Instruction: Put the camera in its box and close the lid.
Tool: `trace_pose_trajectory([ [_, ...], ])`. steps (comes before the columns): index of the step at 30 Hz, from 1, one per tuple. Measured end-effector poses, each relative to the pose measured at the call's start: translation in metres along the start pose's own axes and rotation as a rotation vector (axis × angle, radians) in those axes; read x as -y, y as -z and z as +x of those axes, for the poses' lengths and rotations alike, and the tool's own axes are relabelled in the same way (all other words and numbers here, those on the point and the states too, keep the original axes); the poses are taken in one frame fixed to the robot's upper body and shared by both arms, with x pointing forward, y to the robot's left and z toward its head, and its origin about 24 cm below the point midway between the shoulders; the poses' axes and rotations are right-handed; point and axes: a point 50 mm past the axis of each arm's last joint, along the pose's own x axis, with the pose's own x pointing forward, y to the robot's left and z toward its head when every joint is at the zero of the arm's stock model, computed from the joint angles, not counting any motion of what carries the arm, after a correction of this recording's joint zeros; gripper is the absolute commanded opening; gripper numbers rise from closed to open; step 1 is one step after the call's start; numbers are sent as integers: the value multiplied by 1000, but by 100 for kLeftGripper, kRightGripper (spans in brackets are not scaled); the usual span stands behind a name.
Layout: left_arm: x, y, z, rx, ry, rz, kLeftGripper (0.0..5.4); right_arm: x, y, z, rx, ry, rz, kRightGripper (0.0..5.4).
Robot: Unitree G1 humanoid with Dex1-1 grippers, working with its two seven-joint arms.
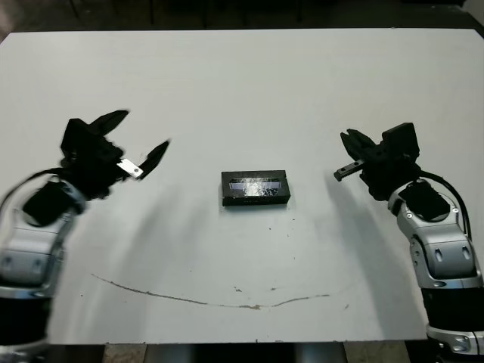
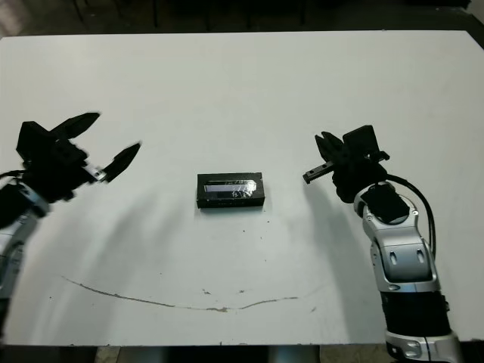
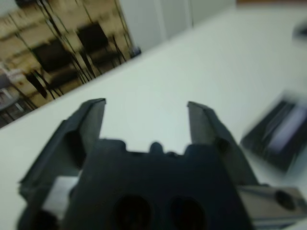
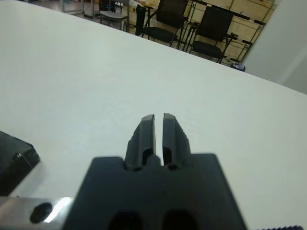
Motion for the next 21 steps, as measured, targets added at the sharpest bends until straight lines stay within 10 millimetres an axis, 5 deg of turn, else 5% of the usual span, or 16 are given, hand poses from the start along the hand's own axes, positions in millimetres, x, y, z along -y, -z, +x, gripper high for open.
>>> trace_pose_trajectory([
  [9, 50, -18, 27, 8, -97, -247, 146, -7, 2, 4, 25, 22, 31, 0],
  [17, 83, -7, 37, -125, -37, -301, 1, -5, 3, 3, 26, 40, 49, 0],
  [21, 97, 5, 40, -226, -10, -336, 1, -5, 2, 2, 32, 41, 51, 0],
])
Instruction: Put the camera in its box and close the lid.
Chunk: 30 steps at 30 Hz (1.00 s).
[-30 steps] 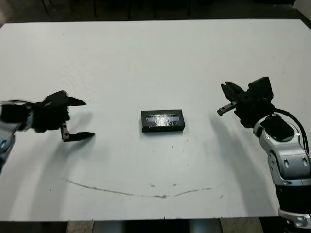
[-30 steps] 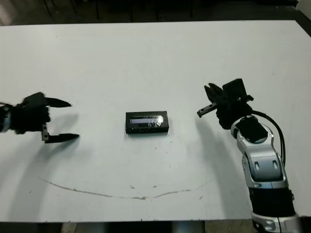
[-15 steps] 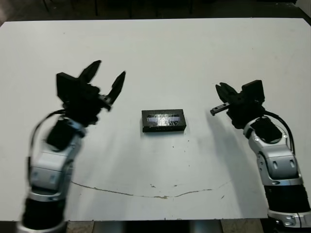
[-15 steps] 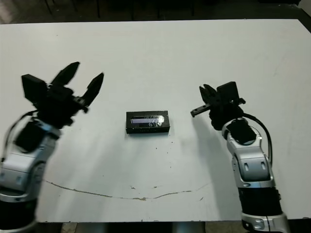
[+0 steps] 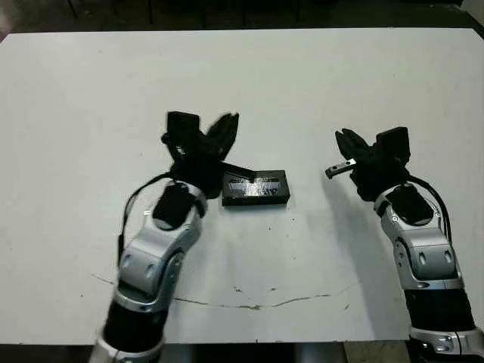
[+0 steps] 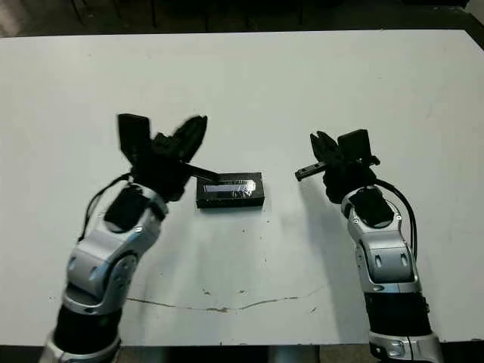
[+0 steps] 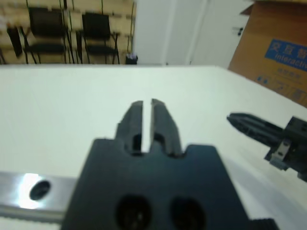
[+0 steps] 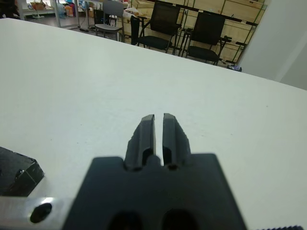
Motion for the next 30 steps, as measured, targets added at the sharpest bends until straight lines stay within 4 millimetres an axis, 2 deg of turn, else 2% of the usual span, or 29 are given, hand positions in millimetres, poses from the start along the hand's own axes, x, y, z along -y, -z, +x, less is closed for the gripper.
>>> trace_pose_trajectory([
  [8, 8, 47, 4, -261, 6, 11, 1, -1, 0, -1, 2, -2, 7, 0],
  [15, 5, 57, 5, -285, 8, 19, 1, -2, -2, -2, 10, -4, 19, 0],
  [24, -1, 59, 2, -278, 24, 36, 1, -1, -3, -2, 9, -5, 20, 0],
  [30, -9, 59, -20, -190, 32, 42, 1, -2, -5, -2, 20, -9, 21, 0],
])
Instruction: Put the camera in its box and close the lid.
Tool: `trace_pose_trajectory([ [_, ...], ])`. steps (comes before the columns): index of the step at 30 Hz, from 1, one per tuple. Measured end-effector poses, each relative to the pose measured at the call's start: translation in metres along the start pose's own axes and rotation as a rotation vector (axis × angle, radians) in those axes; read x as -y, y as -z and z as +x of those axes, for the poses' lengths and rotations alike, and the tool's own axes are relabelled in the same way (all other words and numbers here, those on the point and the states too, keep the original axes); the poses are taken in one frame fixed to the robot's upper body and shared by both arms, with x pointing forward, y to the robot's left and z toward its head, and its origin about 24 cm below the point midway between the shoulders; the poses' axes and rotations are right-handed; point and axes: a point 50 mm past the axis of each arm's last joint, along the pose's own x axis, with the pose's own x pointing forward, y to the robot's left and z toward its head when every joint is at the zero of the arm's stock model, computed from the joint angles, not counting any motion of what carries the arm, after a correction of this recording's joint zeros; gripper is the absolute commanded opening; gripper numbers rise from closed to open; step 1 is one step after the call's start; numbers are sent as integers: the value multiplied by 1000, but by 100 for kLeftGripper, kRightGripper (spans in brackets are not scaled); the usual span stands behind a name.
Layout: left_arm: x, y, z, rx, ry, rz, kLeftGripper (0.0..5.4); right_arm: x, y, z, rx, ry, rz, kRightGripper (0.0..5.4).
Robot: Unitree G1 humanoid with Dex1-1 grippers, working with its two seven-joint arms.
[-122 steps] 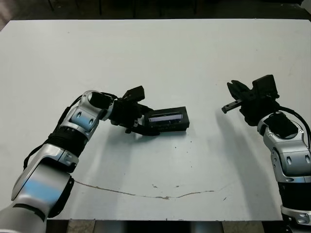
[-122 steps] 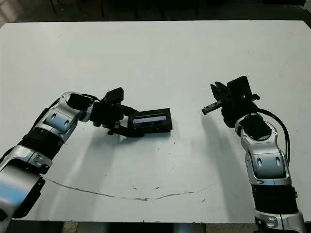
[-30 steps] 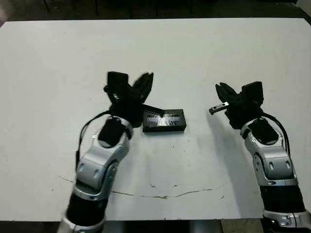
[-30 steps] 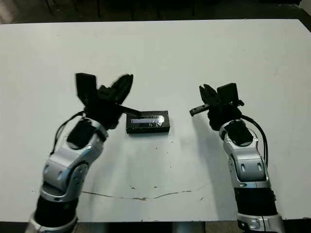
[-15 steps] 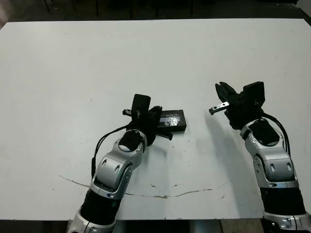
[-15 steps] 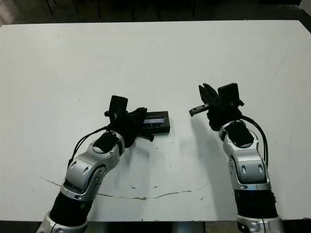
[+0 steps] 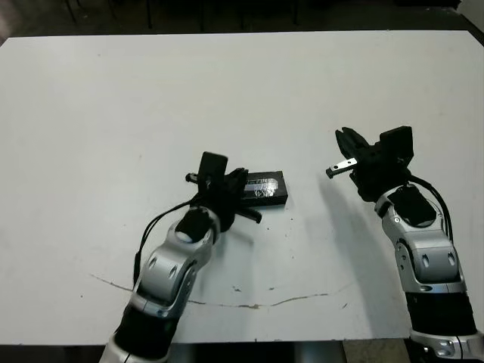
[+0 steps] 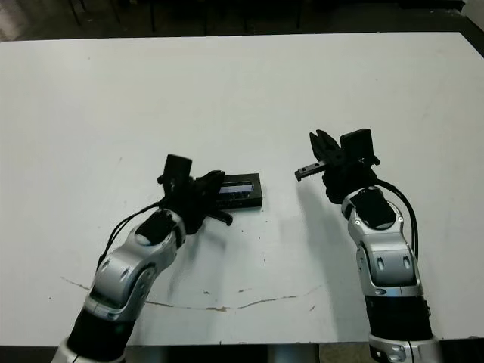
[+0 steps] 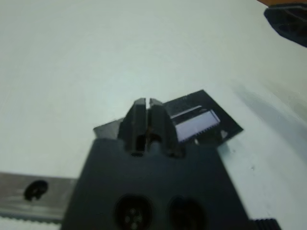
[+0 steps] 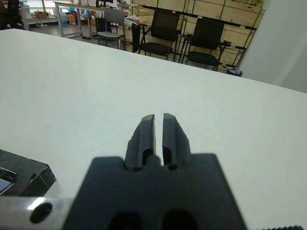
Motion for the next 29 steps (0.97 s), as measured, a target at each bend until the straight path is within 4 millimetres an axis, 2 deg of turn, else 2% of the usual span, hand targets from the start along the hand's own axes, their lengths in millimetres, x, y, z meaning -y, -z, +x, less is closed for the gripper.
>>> trace_pose_trajectory([
  [4, -13, -1, -18, 112, -42, 20, 1, 0, 0, 0, 4, -3, 8, 0],
  [10, -47, -47, -31, 442, -234, 100, 1, -3, -1, 0, 17, -6, 43, 0],
  [14, -77, -63, -34, 553, -334, 202, 1, -4, -1, 1, 22, 15, 52, 0],
  [17, -99, -62, -34, 567, -404, 259, 1, -7, -2, 2, 39, 35, 72, 0],
  [22, -124, -49, -33, 544, -502, 228, 1, -11, -4, 4, 80, 63, 93, 0],
  [25, -131, -42, -31, 540, -536, 178, 1, -13, -3, 5, 98, 79, 83, 0],
  [29, -129, -39, -27, 543, -539, 134, 1, -16, -3, 6, 119, 88, 78, 0],
])
